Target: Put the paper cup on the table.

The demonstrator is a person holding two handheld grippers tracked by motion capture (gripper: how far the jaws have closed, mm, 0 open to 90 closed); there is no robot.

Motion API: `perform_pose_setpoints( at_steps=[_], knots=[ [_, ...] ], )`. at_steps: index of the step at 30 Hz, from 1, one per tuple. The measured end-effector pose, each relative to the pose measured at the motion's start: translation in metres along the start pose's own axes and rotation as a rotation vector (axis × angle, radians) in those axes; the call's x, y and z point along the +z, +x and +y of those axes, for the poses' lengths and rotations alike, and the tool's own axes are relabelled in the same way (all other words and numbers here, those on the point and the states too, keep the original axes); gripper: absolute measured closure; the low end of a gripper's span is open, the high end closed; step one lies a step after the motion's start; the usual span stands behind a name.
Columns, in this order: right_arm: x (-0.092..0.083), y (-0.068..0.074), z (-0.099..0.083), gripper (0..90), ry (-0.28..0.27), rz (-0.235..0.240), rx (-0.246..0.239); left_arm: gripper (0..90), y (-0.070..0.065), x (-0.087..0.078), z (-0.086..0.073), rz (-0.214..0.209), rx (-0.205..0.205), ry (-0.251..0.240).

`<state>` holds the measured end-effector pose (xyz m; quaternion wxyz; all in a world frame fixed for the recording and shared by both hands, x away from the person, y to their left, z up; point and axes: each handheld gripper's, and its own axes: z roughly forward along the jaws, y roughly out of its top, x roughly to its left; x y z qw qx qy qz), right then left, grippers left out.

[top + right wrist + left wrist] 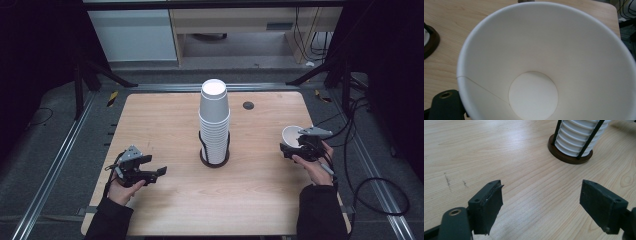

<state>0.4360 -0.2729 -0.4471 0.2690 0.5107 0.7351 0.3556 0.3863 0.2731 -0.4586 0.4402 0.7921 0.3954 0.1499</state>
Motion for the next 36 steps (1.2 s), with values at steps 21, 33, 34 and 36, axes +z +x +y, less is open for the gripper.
perform_pose_setpoints(
  at_steps=[21, 33, 34, 36],
  knots=[
    [0.02, -0.01, -0.017, 12.8, 0.079, -0.018, -0.005, 18.1, 0.0, 0.002, -0.002, 0.002, 0.006, 0.016],
    [0.023, -0.008, -0.021, 4.0, 0.124, -0.006, -0.01, 17.9, 0.0, 0.001, -0.001, -0.001, 0.008, 0.015],
    [0.023, -0.009, -0.021, 3.6, 0.124, -0.004, -0.009, 17.9, 0.0, 0.001, -0.001, -0.001, 0.007, 0.013],
    [0.02, -0.008, -0.021, 3.8, 0.122, -0.01, -0.003, 17.9, 0.0, 0.001, -0.001, 0.0, 0.004, 0.013]
  ],
)
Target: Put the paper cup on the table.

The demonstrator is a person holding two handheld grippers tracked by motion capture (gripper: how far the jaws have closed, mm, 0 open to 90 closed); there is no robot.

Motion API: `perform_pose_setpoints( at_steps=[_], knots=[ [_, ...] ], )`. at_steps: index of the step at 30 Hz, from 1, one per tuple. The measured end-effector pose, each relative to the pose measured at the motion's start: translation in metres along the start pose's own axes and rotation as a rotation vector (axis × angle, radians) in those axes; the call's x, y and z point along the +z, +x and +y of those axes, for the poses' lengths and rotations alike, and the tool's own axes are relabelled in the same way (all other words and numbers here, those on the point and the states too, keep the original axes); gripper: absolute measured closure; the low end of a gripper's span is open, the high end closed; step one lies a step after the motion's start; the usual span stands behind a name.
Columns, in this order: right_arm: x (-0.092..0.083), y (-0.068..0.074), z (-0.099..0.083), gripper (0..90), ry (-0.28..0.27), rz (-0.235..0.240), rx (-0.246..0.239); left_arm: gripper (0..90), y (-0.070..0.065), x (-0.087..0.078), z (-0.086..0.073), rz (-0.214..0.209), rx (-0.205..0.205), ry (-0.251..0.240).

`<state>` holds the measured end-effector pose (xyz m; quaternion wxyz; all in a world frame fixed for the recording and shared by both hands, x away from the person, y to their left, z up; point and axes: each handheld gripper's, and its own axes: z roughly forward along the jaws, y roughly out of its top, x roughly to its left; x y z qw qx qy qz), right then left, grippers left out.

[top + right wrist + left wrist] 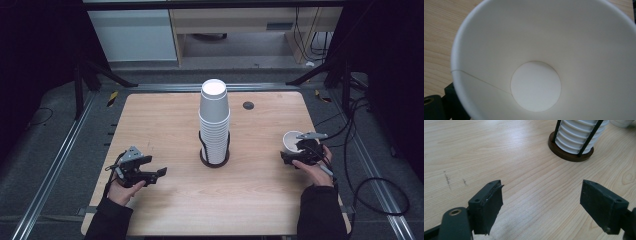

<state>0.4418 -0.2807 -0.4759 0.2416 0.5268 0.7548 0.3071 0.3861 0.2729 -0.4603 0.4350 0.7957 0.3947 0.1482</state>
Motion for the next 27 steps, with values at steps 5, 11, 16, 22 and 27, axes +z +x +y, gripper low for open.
perform_pose_setpoints(
  at_steps=[5, 11, 16, 22, 27],
  knots=[
    [-0.003, 0.001, -0.002, 3.3, 0.011, 0.007, 0.002, 17.6, 0.0, 0.001, 0.0, 0.002, 0.005, 0.007],
    [-0.01, 0.007, -0.008, 2.5, 0.027, 0.016, -0.011, 17.4, 0.002, -0.001, -0.001, 0.01, -0.004, 0.004],
    [-0.016, 0.008, -0.015, 2.5, 0.03, 0.02, 0.004, 17.1, 0.004, -0.001, -0.002, 0.018, -0.011, 0.006],
    [-0.022, 0.01, -0.026, 1.0, 0.041, 0.008, 0.003, 16.9, 0.01, -0.002, -0.005, 0.033, -0.023, 0.016],
    [-0.026, 0.012, -0.039, 0.8, 0.067, -0.006, -0.002, 16.1, 0.013, 0.0, -0.007, 0.056, -0.021, 0.041]
  ],
)
